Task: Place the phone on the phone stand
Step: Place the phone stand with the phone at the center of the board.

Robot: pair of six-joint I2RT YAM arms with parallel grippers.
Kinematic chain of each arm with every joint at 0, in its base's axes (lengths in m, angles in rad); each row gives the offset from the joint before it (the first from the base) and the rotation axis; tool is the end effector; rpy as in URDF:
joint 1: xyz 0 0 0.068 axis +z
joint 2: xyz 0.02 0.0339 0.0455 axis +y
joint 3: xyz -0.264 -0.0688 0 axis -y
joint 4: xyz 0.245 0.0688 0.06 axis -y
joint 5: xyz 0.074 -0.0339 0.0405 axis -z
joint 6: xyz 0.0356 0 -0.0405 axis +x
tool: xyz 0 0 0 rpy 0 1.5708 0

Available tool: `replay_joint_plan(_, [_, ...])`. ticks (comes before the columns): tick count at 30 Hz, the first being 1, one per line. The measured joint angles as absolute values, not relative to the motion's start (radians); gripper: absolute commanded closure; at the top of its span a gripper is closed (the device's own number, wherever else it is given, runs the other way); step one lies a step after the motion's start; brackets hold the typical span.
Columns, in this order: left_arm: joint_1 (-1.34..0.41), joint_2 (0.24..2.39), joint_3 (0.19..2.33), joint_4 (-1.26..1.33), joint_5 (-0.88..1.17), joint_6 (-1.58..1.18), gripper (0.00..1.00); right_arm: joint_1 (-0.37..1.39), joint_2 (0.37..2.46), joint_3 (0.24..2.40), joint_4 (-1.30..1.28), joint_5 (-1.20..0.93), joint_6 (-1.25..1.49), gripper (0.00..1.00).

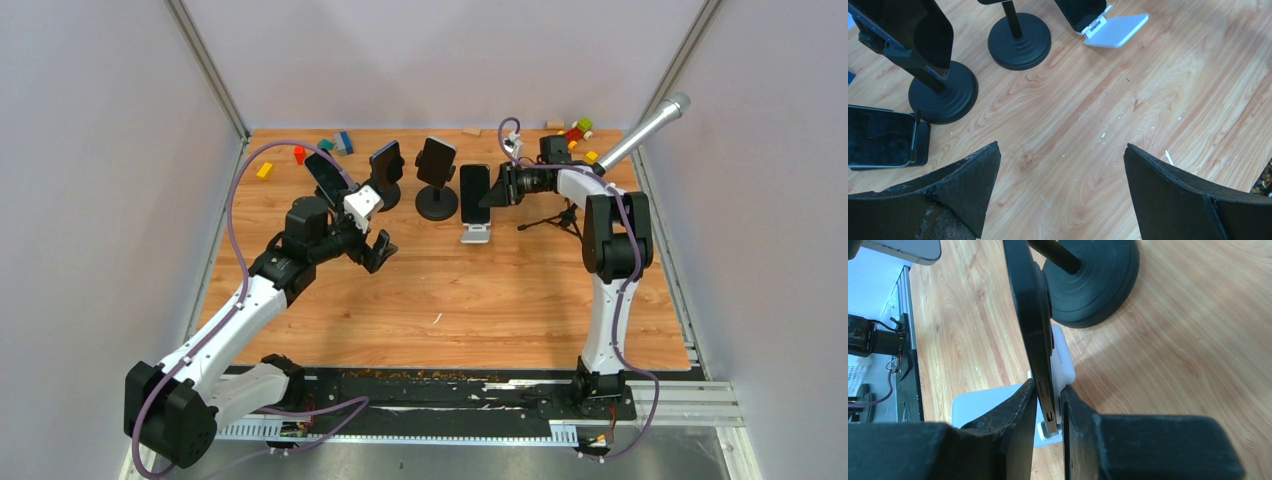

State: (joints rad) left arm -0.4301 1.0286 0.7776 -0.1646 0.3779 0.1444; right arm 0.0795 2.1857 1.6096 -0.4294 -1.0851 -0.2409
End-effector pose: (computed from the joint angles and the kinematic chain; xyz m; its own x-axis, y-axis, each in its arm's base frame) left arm 0.2072 -0.1095 0.2937 -0.2632 0.2679 -0.9268 0.7399 0.6725 -0.0158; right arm 0.4550 0.0678 0.1695 -0.6960 -0.1672 -0.6984 -0.6954 0.3994 0.5974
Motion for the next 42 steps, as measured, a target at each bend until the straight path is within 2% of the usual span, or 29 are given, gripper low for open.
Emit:
replay_joint_plan(24, [-0.443,1.074,0.772,-0.113,0.421,0.173,0.02,0.083,2.209,1.692,-0.391,-1.033,-0.18,1.0])
replay_joint_plan(35, [-0.698,1.308,0.81,-0.032,0.3,0.532,0.0,0.098,2.209,1.722,-0.358,-1.018,-0.149,1.0])
replay_joint_plan(42, [-0.776,1.459,0.907,0.073,0.2,0.709,0.0,0.107,2.159,1.679,-0.355,-0.991,-0.134,1.0])
